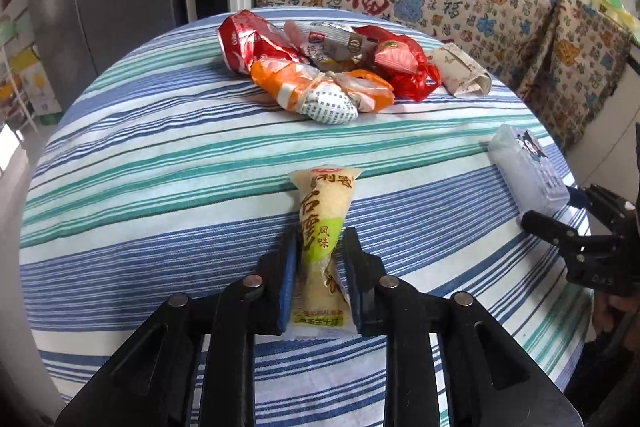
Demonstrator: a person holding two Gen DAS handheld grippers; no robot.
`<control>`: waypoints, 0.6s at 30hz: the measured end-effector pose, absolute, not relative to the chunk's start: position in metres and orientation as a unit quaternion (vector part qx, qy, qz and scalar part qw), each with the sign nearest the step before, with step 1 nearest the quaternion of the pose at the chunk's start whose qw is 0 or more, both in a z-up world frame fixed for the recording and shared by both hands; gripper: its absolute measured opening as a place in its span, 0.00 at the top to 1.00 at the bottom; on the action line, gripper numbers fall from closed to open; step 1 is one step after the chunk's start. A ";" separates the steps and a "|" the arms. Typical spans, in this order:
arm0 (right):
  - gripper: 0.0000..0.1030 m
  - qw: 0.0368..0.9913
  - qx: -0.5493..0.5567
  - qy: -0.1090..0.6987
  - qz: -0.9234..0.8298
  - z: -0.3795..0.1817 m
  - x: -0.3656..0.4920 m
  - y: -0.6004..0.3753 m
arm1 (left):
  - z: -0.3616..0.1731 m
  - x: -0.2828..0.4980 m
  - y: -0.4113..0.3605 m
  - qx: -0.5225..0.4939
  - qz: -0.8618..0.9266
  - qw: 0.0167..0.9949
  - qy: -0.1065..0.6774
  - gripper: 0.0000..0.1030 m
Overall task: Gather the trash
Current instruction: 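Return both tools to the table above the cream snack stick and plastic box, then grasp the cream snack stick with the left tool while the right tool grasps the clear plastic box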
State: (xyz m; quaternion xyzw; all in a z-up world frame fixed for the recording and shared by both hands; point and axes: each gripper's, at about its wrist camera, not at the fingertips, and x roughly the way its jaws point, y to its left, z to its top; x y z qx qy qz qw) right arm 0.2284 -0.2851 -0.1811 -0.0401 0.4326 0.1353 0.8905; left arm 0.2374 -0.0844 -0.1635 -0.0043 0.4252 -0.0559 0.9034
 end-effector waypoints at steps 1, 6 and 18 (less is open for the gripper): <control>0.23 0.891 -0.036 0.435 0.126 -0.182 0.229 -0.287 | -0.164 0.237 -0.088 0.008 -0.055 0.904 0.424 0.55; 0.14 0.893 -0.031 0.442 0.085 -0.183 0.233 -0.281 | -0.171 0.243 -0.089 0.037 -0.022 0.900 0.433 0.15; 0.00 0.874 -0.018 0.482 0.058 -0.183 0.255 -0.299 | -0.171 0.256 -0.054 0.027 0.008 0.892 0.450 0.00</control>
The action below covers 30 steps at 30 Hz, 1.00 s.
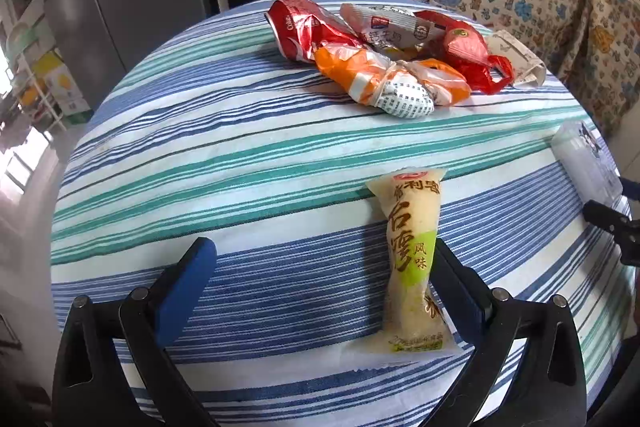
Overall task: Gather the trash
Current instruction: 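Grasp the cream snack stick with the left tool while the right tool grasps the clear plastic box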
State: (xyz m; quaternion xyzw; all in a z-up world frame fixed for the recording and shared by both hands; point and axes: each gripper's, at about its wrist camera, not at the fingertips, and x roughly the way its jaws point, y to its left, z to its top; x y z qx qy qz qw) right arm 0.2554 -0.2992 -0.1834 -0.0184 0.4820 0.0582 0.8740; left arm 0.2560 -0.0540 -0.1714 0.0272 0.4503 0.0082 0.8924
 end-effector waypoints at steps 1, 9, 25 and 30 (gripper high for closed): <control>0.00 0.874 -0.019 0.482 0.057 -0.183 0.255 -0.302 | -0.171 0.256 -0.054 0.027 0.009 0.892 0.450 0.00; 0.01 0.873 -0.020 0.482 0.076 -0.180 0.242 -0.304 | -0.171 0.242 -0.056 0.034 -0.006 0.886 0.463 0.00; 0.10 0.872 -0.024 0.484 0.069 -0.180 0.256 -0.299 | -0.168 0.243 -0.062 0.038 -0.020 0.888 0.458 0.09; 0.28 0.873 0.004 0.480 0.088 -0.171 0.257 -0.302 | -0.163 0.239 -0.071 0.046 -0.039 0.889 0.454 0.27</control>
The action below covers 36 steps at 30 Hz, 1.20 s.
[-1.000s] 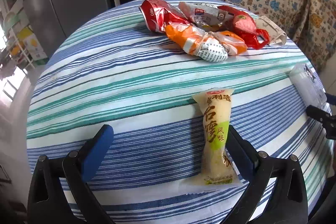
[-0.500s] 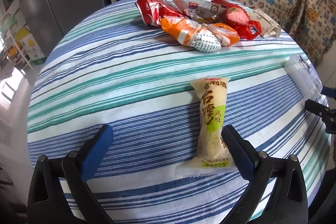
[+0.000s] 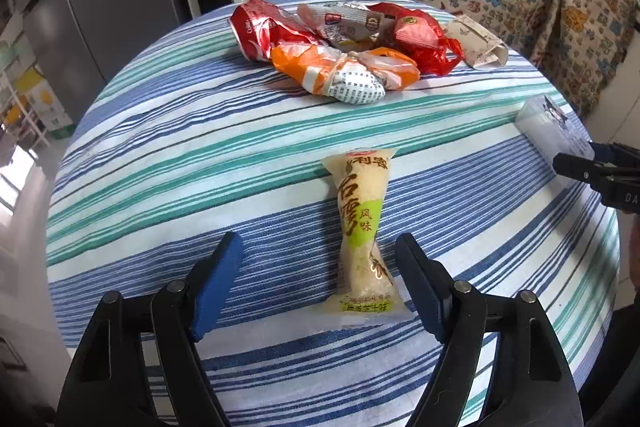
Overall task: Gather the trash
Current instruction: 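Grasp the cream snack stick with the left tool while the right tool grasps the clear plastic box, then carry both items over the blue wastebasket and open both tools to drop them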
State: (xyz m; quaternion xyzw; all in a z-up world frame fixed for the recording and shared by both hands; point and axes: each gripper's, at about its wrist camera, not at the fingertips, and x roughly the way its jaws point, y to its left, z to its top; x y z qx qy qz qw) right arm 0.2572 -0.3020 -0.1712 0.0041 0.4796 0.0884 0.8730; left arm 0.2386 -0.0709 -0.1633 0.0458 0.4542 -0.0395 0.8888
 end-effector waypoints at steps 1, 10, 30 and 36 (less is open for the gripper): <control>0.28 0.874 0.003 0.479 0.087 -0.169 0.257 -0.301 | -0.162 0.238 -0.071 0.044 -0.044 0.889 0.454 0.35; 0.40 0.875 0.002 0.476 0.090 -0.158 0.253 -0.298 | -0.154 0.238 -0.083 0.035 -0.087 0.888 0.450 0.85; 0.40 0.894 0.058 0.438 0.067 -0.132 0.208 -0.355 | -0.136 0.229 -0.131 0.014 -0.159 0.893 0.422 0.86; 0.40 0.899 0.072 0.430 0.049 -0.128 0.195 -0.378 | -0.124 0.222 -0.163 0.030 -0.185 0.891 0.414 0.86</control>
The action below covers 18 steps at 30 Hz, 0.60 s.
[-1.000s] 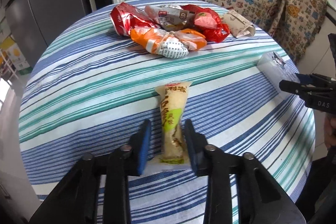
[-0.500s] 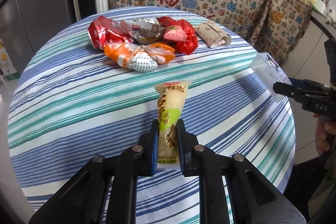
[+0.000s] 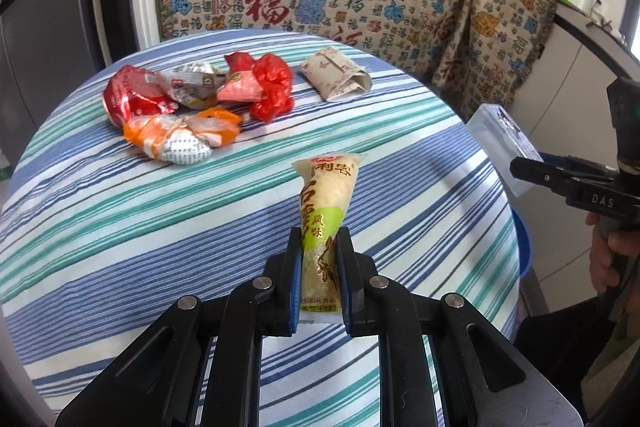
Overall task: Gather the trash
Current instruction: 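Carry both items over the blue wastebasket and open both tools to drop them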
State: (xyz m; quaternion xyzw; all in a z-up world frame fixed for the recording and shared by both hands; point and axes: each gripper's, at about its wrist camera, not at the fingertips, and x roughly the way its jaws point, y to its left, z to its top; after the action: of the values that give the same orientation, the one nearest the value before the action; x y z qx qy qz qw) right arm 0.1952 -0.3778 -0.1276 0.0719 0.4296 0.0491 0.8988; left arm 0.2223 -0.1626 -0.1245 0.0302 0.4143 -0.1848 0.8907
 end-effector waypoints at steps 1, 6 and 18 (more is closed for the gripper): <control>0.40 0.899 0.075 0.428 0.046 -0.127 0.193 -0.382 | -0.123 0.221 -0.170 0.033 -0.190 0.890 0.414 0.86; 0.40 0.903 0.088 0.420 0.028 -0.123 0.181 -0.404 | -0.118 0.218 -0.208 0.040 -0.220 0.882 0.414 0.86; 0.40 0.898 0.111 0.419 -0.079 -0.125 0.126 -0.510 | -0.110 0.205 -0.345 0.051 -0.325 0.848 0.415 0.86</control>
State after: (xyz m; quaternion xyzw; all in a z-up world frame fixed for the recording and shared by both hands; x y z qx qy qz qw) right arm 0.1264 -0.5105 -0.1250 0.1107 0.4193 -0.0785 0.8977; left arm 0.2052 -0.3447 -0.1101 0.0514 0.4147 -0.3251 0.8484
